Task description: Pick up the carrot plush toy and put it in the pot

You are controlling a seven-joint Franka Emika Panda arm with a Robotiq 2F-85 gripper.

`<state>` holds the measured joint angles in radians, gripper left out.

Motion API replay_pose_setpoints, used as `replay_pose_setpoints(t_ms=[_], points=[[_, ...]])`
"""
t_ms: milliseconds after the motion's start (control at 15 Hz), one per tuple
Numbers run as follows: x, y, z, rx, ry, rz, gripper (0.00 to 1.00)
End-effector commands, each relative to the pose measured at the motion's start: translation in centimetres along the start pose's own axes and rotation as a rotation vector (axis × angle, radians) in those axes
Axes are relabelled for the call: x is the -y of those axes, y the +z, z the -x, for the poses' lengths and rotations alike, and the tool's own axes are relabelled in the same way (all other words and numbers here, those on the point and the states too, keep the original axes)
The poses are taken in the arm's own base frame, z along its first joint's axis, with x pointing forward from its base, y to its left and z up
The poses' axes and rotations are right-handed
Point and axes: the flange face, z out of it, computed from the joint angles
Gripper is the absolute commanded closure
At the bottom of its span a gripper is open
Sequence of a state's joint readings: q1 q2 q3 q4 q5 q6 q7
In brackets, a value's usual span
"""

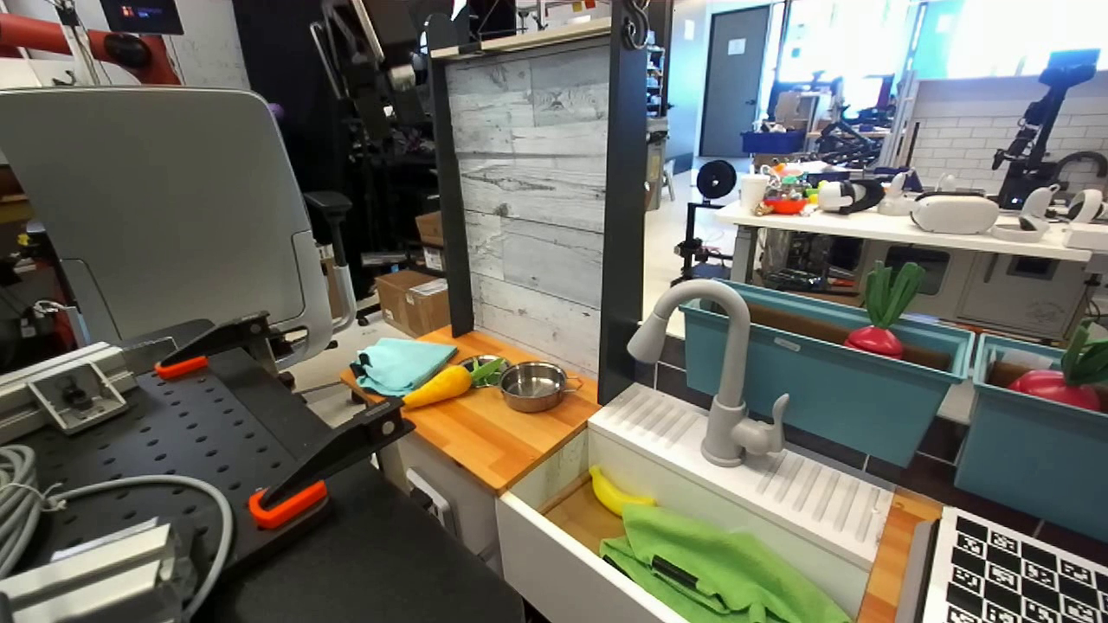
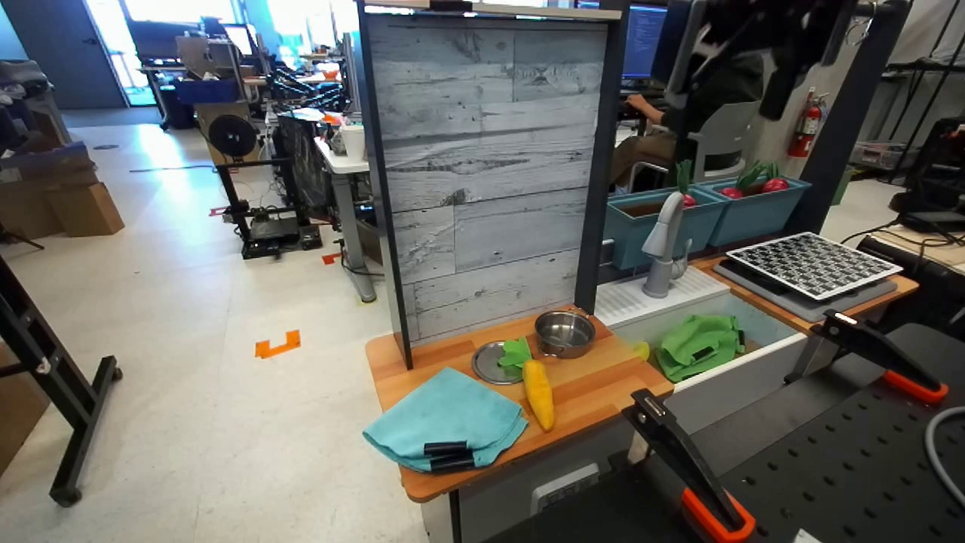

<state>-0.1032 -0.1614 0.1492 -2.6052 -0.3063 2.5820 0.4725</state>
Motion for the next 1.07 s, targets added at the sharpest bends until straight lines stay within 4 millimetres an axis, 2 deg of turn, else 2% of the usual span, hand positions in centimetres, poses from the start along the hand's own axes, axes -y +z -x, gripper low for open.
replay_pose_setpoints(t_ms=[0, 467, 800, 1000], points=[[4.8, 5.6, -2.1, 0.042, 0.011, -0.035, 0.0], [13.7, 16.1, -3.4, 0.144, -0.021, 0.002, 0.0], [18.4, 23.0, -4.4, 0.194, -0.053, 0.065, 0.0], [20.0, 26.1, -4.6, 0.225, -0.07, 0.079, 0.0]])
